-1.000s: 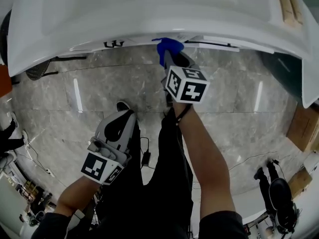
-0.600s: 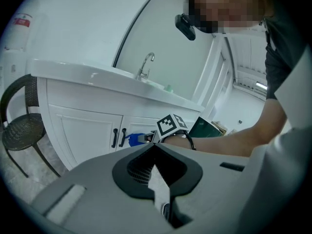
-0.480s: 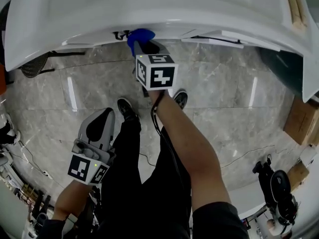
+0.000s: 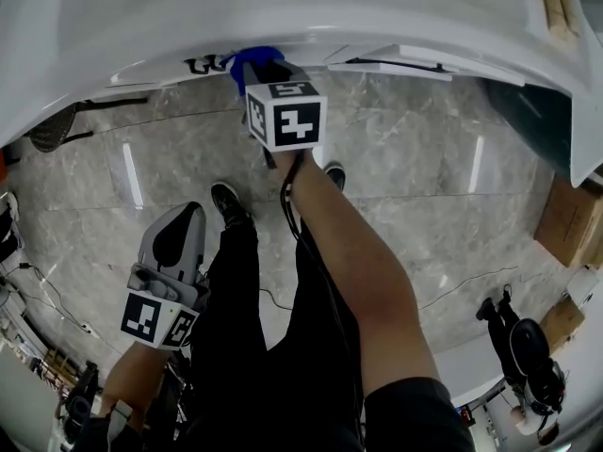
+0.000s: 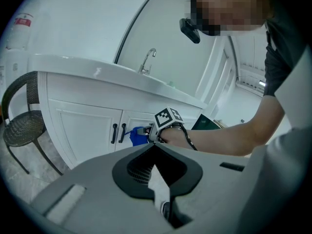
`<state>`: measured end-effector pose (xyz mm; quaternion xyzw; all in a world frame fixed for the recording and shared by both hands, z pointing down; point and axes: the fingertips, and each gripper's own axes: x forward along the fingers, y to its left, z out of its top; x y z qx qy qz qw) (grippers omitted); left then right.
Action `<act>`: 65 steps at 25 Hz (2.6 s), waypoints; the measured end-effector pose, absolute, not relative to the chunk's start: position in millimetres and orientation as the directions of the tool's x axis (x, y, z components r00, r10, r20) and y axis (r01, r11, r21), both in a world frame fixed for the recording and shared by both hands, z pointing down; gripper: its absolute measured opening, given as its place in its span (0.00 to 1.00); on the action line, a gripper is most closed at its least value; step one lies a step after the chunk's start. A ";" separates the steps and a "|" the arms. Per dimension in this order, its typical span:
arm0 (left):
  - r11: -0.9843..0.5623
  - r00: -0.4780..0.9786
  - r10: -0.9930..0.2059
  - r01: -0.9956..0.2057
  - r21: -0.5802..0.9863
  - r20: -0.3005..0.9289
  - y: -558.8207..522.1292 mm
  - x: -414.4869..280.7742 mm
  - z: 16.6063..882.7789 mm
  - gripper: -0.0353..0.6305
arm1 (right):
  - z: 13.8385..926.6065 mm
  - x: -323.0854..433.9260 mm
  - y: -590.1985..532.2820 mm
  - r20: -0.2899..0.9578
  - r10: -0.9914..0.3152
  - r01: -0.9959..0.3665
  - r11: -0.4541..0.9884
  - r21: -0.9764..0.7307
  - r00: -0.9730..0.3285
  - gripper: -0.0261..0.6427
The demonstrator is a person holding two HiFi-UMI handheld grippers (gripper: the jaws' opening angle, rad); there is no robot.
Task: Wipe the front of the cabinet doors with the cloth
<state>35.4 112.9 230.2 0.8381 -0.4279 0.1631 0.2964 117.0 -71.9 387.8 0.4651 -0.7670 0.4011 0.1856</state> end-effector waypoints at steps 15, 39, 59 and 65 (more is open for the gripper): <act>-0.531 0.667 -0.549 -0.744 0.406 0.504 104.1 167.6 242.3 0.05 | 400.6 264.3 -65.7 0.699 -0.572 -0.902 0.233 -0.364 -0.430 0.13; -0.458 0.592 -0.604 -0.806 0.375 0.533 119.7 4.1 239.8 0.05 | 420.5 89.6 -57.2 0.683 -0.556 -0.876 0.216 -0.431 -0.473 0.12; -0.491 0.640 -0.564 -0.768 0.410 0.522 106.1 108.0 264.5 0.05 | 451.2 207.4 -69.8 0.729 -0.536 -0.904 0.219 -0.367 -0.425 0.13; -0.518 0.663 -0.542 -0.747 0.416 0.516 101.8 150.7 269.3 0.05 | 452.6 259.5 -66.4 0.720 -0.569 -0.912 0.161 -0.377 -0.397 0.12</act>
